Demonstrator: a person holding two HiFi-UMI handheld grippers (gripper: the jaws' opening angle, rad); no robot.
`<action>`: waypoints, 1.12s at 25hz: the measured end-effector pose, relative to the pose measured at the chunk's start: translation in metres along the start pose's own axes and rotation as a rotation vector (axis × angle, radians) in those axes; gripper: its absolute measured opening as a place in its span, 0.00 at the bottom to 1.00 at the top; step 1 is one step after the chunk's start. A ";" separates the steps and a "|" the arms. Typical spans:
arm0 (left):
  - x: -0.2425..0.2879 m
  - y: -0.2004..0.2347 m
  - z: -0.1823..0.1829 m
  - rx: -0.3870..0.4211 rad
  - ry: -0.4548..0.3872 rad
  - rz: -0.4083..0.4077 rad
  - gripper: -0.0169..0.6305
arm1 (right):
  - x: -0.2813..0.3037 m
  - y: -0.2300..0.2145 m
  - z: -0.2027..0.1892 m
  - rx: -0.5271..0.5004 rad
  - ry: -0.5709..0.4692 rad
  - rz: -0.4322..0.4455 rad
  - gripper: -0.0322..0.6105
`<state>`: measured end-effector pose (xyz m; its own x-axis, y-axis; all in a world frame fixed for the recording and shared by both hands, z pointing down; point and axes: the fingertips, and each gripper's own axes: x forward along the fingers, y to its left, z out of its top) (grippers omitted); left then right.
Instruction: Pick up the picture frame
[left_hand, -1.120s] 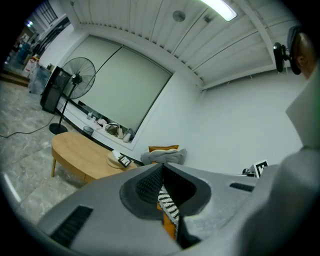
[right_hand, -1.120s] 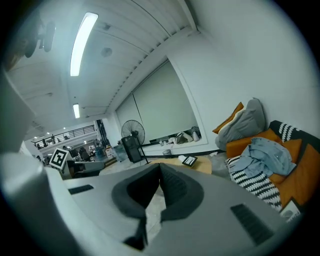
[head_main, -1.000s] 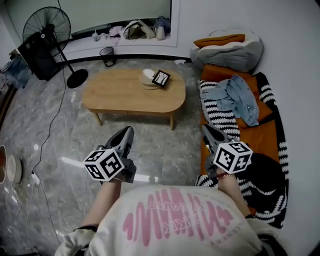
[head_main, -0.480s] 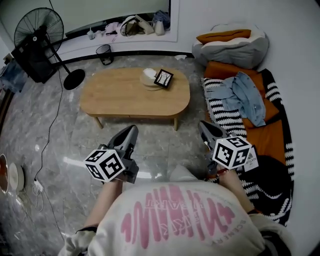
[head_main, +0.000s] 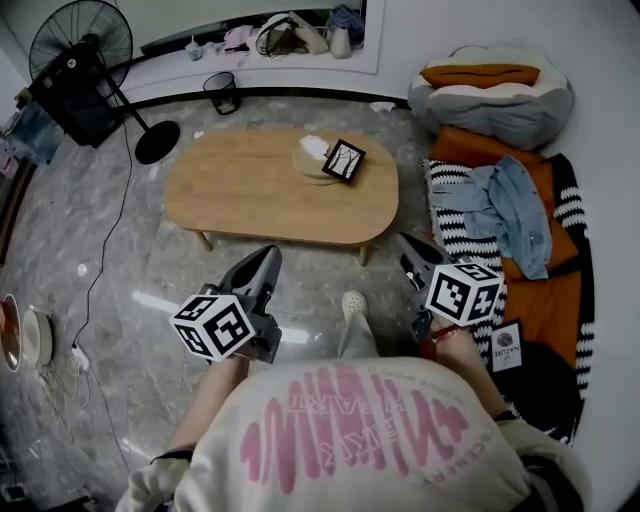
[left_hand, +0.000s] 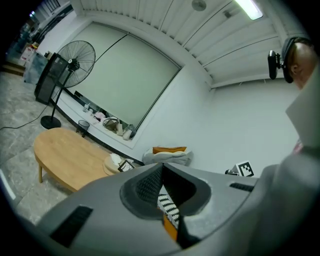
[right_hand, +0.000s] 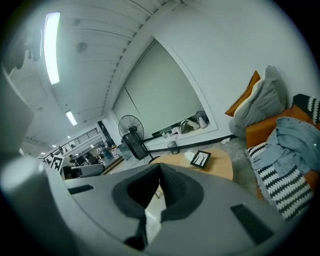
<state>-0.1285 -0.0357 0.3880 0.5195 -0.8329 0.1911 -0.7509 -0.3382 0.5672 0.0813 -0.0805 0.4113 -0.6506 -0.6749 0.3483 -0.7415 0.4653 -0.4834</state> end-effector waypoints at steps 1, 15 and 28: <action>0.010 0.004 0.007 0.001 -0.005 0.003 0.03 | 0.010 -0.005 0.007 0.000 0.006 0.009 0.06; 0.149 0.052 0.096 0.013 -0.073 0.083 0.03 | 0.129 -0.088 0.129 0.095 0.010 0.083 0.06; 0.213 0.094 0.076 -0.023 -0.073 0.161 0.03 | 0.208 -0.150 0.117 0.117 0.126 0.115 0.06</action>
<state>-0.1193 -0.2778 0.4208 0.3612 -0.9056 0.2225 -0.8120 -0.1882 0.5524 0.0766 -0.3581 0.4623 -0.7506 -0.5410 0.3793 -0.6418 0.4607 -0.6130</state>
